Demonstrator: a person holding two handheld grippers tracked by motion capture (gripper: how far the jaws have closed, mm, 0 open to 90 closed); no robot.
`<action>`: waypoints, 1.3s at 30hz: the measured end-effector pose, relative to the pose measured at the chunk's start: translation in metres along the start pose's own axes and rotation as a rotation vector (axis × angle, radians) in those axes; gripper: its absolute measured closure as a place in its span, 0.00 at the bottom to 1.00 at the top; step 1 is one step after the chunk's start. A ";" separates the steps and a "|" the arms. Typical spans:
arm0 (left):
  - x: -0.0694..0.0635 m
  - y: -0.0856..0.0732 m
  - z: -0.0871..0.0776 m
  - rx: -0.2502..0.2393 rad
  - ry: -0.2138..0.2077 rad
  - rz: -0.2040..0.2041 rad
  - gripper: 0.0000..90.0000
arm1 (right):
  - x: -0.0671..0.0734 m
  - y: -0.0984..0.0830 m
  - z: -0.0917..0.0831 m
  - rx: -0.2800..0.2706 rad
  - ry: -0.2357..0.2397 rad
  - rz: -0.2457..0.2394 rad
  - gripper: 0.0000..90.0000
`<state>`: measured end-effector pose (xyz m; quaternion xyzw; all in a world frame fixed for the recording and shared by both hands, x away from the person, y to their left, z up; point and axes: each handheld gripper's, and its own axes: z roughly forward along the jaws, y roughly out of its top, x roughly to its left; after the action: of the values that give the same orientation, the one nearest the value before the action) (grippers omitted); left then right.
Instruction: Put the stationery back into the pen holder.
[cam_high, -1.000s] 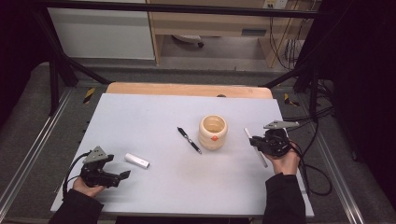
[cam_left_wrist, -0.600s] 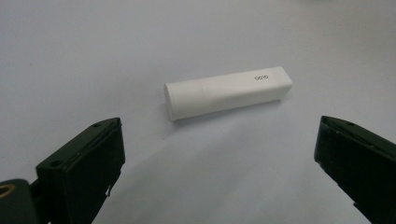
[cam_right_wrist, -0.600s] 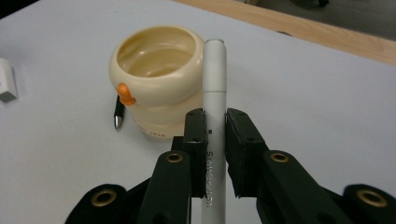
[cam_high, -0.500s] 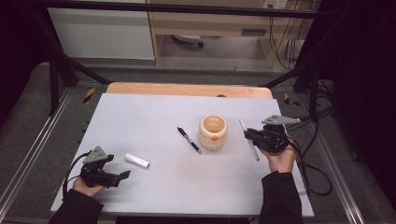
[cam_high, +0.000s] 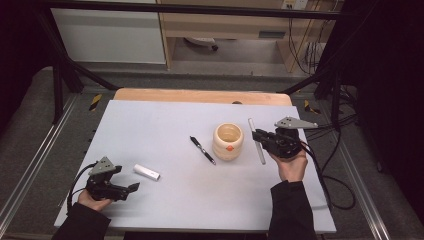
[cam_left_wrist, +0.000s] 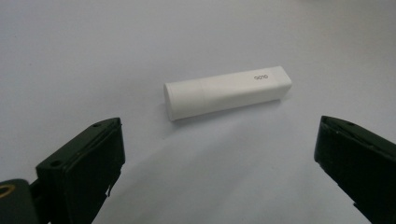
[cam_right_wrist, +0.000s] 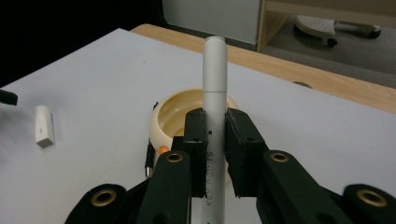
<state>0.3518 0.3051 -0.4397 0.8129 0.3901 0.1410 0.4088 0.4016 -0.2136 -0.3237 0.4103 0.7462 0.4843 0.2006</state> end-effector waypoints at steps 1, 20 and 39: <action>0.000 0.000 0.000 0.002 0.000 0.002 0.02 | 0.001 0.001 0.001 -0.008 0.004 0.005 0.88; 0.000 0.000 0.000 0.000 -0.002 -0.002 0.02 | 0.013 0.027 0.025 -0.125 0.034 0.028 0.88; 0.001 0.000 0.000 -0.001 -0.004 -0.002 0.02 | 0.004 0.042 0.065 -0.162 0.040 0.066 0.88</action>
<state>0.3521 0.3059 -0.4396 0.8126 0.3899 0.1392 0.4102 0.4624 -0.1654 -0.3151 0.4073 0.6944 0.5577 0.2020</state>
